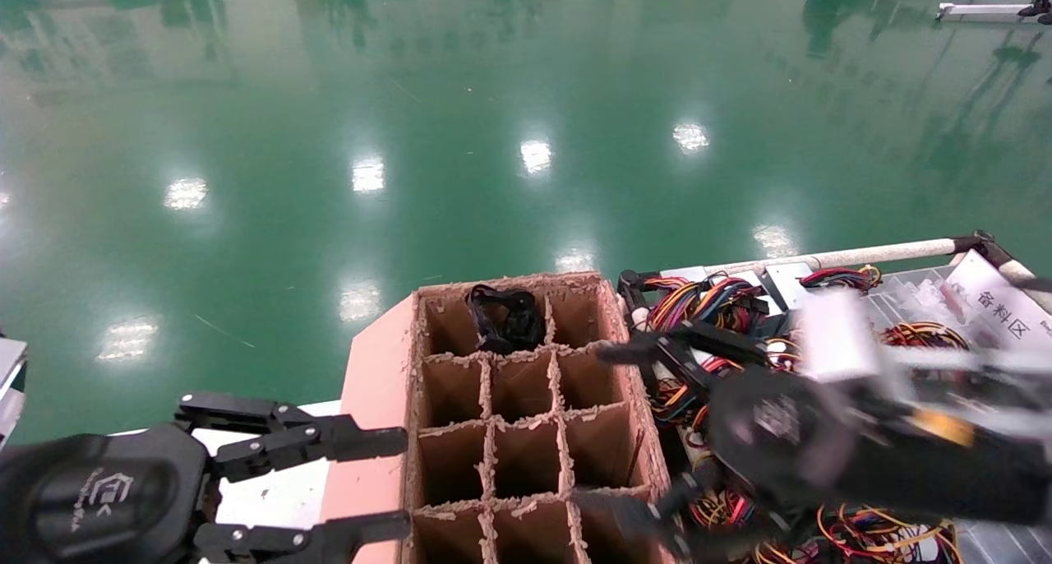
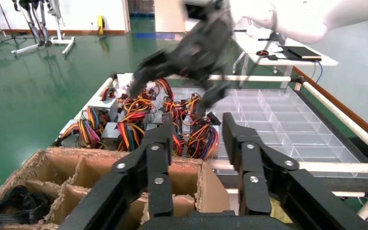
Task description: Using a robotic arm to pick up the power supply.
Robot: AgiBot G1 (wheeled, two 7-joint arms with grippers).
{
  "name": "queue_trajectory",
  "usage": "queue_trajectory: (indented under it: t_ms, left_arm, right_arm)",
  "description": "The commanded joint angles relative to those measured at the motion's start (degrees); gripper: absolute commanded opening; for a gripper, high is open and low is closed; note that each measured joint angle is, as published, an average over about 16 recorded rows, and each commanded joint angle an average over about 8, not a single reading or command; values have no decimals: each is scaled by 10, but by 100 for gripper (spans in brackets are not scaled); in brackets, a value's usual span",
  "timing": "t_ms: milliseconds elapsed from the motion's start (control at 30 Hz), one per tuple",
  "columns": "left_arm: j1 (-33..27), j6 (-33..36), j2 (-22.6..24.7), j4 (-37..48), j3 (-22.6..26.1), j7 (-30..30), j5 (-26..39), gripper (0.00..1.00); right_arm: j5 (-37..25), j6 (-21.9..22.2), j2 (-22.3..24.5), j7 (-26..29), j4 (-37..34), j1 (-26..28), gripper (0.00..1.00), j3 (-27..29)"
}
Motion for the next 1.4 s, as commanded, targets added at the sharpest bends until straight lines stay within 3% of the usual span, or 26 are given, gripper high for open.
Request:
queue_trajectory:
  t_ms: [33, 167, 333, 600, 900, 1200, 1267, 1400]
  left_arm:
    - [0, 0, 0, 0, 0, 0, 0, 0]
    - [0, 0, 0, 0, 0, 0, 0, 0]
    - [0, 0, 0, 0, 0, 0, 0, 0]
    - [0, 0, 0, 0, 0, 0, 0, 0]
    - [0, 0, 0, 0, 0, 0, 0, 0]
    - [0, 0, 0, 0, 0, 0, 0, 0]
    - [0, 0, 0, 0, 0, 0, 0, 0]
    - [0, 0, 0, 0, 0, 0, 0, 0]
  right_arm:
    - [-46, -5, -25, -9, -35, 41, 100, -23]
    - [-110, 5, -91, -61, -150, 105, 100, -55]
    - [-158, 75, -165, -124, -293, 154, 100, -72]
    - [-162, 164, -252, -181, -448, 189, 100, -65]
    - [-122, 198, -305, -207, -545, 196, 100, -37]
    - [-98, 208, -332, -204, -573, 177, 99, -22]
    - [-97, 209, -335, -200, -572, 171, 83, -22]
    - [-98, 211, -338, -190, -565, 158, 34, -25]
